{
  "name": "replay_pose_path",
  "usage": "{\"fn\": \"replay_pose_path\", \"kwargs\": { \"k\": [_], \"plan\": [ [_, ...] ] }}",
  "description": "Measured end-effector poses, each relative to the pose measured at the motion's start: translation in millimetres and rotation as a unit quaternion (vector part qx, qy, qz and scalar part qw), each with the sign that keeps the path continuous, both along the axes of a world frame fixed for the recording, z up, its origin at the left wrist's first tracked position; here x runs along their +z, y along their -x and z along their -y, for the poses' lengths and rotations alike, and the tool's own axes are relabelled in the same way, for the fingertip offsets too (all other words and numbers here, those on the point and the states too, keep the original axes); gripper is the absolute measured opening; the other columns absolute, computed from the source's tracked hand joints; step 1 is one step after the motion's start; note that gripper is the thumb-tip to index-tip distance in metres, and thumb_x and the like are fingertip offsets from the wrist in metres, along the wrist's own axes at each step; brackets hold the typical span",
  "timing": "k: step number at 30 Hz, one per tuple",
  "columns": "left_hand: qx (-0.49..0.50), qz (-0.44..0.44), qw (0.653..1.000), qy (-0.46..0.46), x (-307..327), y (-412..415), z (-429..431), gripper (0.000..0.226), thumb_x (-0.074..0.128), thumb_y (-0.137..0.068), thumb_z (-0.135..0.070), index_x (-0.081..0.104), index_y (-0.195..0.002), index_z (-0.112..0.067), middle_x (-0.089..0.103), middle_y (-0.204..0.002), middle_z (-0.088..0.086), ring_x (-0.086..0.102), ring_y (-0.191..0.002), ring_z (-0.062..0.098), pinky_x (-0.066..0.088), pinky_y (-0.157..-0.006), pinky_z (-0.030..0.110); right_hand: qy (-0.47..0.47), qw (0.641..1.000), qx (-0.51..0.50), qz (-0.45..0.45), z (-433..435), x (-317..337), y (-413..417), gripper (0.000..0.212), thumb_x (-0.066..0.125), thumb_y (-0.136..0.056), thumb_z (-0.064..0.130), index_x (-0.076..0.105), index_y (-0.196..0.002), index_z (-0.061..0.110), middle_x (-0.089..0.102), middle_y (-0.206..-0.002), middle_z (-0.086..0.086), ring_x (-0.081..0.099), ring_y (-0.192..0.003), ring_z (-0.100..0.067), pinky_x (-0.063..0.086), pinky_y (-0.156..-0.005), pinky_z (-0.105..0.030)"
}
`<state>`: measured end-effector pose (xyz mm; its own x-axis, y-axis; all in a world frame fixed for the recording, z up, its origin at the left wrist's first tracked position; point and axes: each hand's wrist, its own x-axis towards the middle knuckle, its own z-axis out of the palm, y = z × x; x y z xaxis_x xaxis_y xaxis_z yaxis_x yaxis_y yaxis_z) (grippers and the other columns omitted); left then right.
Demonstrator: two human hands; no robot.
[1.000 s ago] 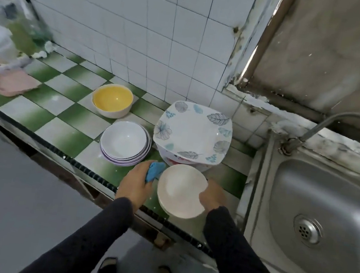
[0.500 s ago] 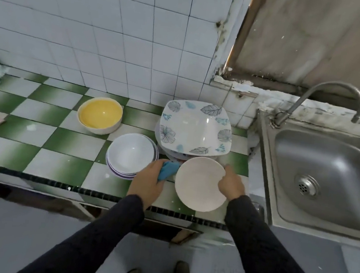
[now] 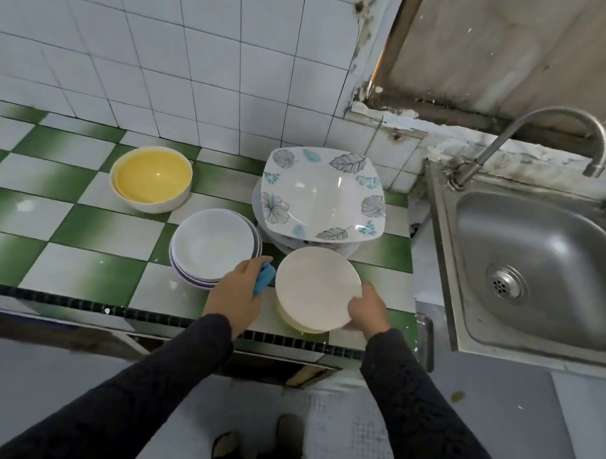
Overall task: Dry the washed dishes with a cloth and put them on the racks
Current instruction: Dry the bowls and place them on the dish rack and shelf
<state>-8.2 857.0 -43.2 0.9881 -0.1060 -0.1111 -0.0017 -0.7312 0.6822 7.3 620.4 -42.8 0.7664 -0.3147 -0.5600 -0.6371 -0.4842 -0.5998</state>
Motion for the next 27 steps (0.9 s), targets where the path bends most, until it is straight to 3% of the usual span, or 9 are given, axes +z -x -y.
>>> {"fn": "replay_pose_path", "kwargs": {
  "k": [4,13,18,21,24,27],
  "plan": [
    [-0.024,-0.007,0.999,-0.040,-8,3,1,0.061,0.057,-0.089,-0.002,0.039,-0.144,-0.022,0.048,-0.141,0.005,0.055,-0.114,0.025,0.049,-0.099,0.041,-0.032,0.999,-0.016,-0.002,0,-8,-5,0.040,0.040,-0.090,0.002,0.052,-0.128,0.008,0.059,-0.131,-0.018,0.063,-0.110,-0.040,0.061,-0.080,-0.055],
    [-0.075,0.012,0.992,-0.099,-23,14,-1,0.051,0.059,-0.088,-0.001,0.048,-0.133,-0.021,0.047,-0.137,-0.004,0.056,-0.106,0.020,0.054,-0.089,0.036,-0.036,0.999,-0.033,-0.013,-1,-8,-7,0.043,0.041,-0.092,0.002,0.054,-0.133,0.007,0.058,-0.135,-0.017,0.061,-0.116,-0.040,0.058,-0.089,-0.055],
    [-0.021,-0.016,0.994,-0.102,-26,20,-4,0.053,0.058,-0.089,-0.004,0.041,-0.135,-0.024,0.054,-0.130,-0.001,0.059,-0.102,0.022,0.053,-0.086,0.035,-0.055,0.998,-0.030,-0.016,3,-18,-7,0.045,0.049,-0.079,0.005,0.058,-0.123,0.009,0.064,-0.128,-0.015,0.064,-0.113,-0.039,0.057,-0.092,-0.053],
    [-0.079,-0.010,0.989,-0.126,-33,22,-8,0.061,0.057,-0.084,0.000,0.042,-0.137,-0.028,0.044,-0.141,-0.008,0.058,-0.105,0.022,0.053,-0.085,0.038,-0.081,0.996,-0.023,-0.015,5,-21,-4,0.054,0.051,-0.067,0.012,0.062,-0.120,0.009,0.069,-0.120,-0.013,0.067,-0.105,-0.035,0.061,-0.083,-0.051],
    [-0.082,-0.006,0.990,-0.113,-35,24,-11,0.065,0.058,-0.082,0.001,0.043,-0.137,-0.030,0.044,-0.142,-0.010,0.057,-0.107,0.021,0.054,-0.086,0.038,-0.135,0.989,-0.052,-0.030,1,-19,2,0.050,0.044,-0.078,0.001,0.059,-0.125,0.005,0.066,-0.122,-0.018,0.069,-0.099,-0.037,0.063,-0.063,-0.042],
    [-0.063,-0.004,0.994,-0.091,-33,22,-13,0.061,0.058,-0.086,0.001,0.045,-0.137,-0.029,0.047,-0.141,-0.008,0.057,-0.109,0.021,0.054,-0.091,0.038,-0.150,0.986,-0.056,-0.038,-5,-12,10,0.044,0.038,-0.088,-0.006,0.057,-0.127,0.000,0.063,-0.124,-0.022,0.068,-0.097,-0.037,0.060,-0.057,-0.035]
  ]
}}
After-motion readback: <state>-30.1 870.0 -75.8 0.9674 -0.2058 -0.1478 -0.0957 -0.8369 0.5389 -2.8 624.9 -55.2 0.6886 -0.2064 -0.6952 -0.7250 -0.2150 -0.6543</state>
